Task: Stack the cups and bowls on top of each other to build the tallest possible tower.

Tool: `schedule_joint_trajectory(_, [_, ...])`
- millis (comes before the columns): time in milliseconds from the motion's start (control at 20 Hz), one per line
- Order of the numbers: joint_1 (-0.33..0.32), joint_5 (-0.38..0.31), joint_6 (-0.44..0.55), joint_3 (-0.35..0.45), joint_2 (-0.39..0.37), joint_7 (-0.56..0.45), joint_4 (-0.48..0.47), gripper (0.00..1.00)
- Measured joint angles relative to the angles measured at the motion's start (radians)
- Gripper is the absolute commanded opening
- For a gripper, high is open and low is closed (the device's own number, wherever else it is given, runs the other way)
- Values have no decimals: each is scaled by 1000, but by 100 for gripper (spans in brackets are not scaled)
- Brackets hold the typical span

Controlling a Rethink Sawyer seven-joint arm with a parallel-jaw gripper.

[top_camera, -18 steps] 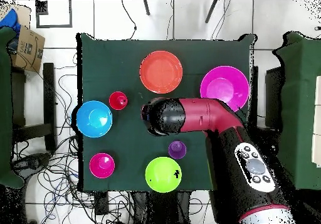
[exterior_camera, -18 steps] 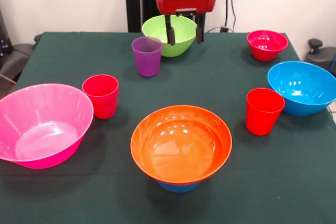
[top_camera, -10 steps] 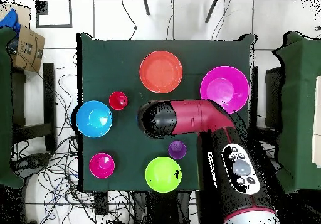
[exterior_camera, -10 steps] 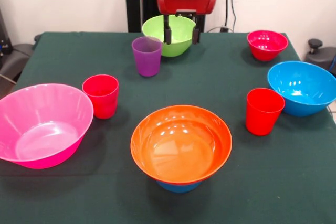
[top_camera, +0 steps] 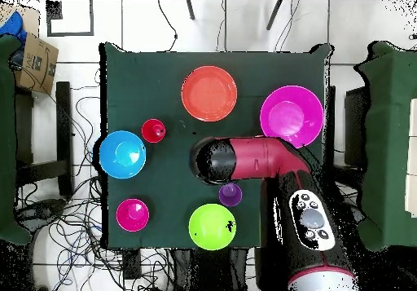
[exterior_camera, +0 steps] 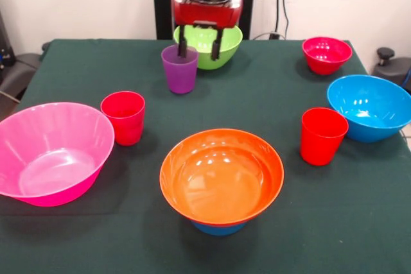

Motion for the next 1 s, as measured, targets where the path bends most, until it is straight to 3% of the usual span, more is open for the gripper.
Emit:
schedule_joint_trajectory(500, [68, 8, -31, -149, 141, 93, -74, 100])
schedule_joint_trajectory(1000, [146, 68, 7, -244, 200, 186, -93, 100])
